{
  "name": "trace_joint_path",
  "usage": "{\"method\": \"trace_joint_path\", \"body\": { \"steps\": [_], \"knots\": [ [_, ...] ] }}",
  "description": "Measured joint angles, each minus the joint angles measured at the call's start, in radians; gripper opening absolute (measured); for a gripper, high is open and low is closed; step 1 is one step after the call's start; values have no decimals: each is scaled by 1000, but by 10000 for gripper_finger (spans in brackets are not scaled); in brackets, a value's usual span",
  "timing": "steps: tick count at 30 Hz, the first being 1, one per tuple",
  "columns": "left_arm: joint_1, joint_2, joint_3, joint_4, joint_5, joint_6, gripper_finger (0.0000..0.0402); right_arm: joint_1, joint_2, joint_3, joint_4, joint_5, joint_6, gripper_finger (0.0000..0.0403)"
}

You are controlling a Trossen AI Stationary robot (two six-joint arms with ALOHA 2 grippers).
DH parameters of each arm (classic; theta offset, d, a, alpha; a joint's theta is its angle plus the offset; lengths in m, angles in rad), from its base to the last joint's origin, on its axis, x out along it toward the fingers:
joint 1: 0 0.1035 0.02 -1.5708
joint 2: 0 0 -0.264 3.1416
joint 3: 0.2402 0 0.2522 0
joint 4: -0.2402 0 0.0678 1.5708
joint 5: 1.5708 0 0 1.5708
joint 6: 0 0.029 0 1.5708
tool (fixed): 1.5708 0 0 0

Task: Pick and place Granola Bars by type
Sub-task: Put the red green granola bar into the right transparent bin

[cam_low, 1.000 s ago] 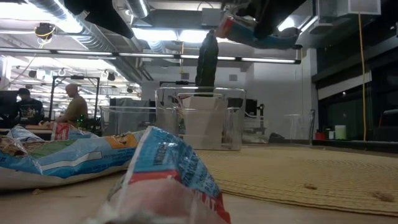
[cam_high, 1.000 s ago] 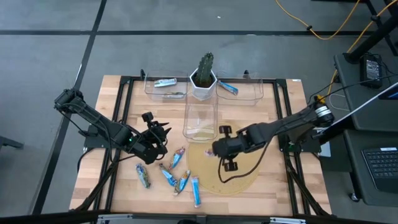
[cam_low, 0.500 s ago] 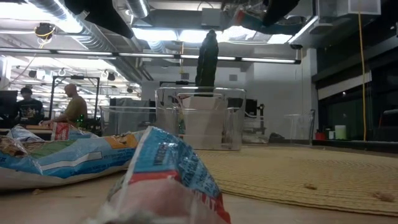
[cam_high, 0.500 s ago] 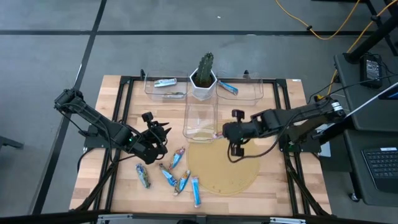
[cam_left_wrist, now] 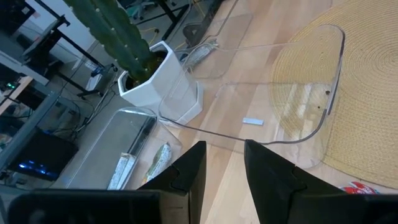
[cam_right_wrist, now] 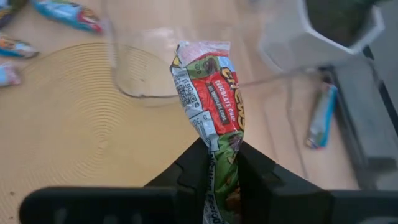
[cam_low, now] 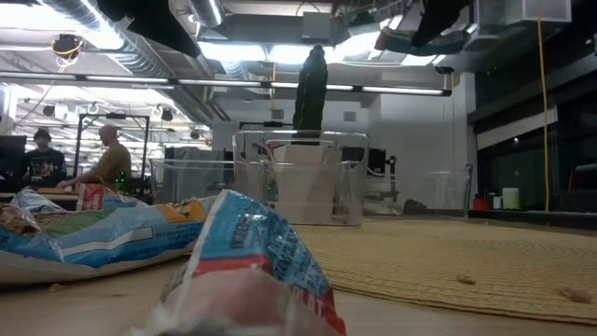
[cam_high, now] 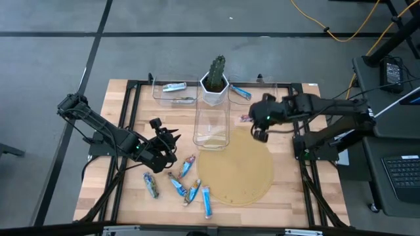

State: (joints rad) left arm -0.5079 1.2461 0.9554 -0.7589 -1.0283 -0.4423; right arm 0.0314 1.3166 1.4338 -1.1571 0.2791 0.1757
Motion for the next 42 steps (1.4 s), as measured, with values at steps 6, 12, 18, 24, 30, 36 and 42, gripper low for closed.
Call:
{"method": "trace_joint_path", "body": {
  "steps": [6,12,18,24,30,36,42],
  "knots": [
    [0,0,0,0,0,0,102,-93,-59,0,-45,-2,-18,71],
    [0,0,0,0,0,0,102,-174,-91,0,-56,-16,-51,71],
    [0,0,0,0,0,0,102,-248,-92,0,-70,-19,-82,71],
    [0,0,0,0,1,-6,102,-346,-91,0,-69,-19,-129,71],
    [0,0,0,0,1,-8,102,-465,-91,0,-69,-19,-172,71],
    [0,0,0,0,1,-8,102,-566,-91,0,-60,-21,-196,71],
    [0,0,0,0,1,-8,102,-648,-89,0,2,-83,-235,71]
  ]
}}
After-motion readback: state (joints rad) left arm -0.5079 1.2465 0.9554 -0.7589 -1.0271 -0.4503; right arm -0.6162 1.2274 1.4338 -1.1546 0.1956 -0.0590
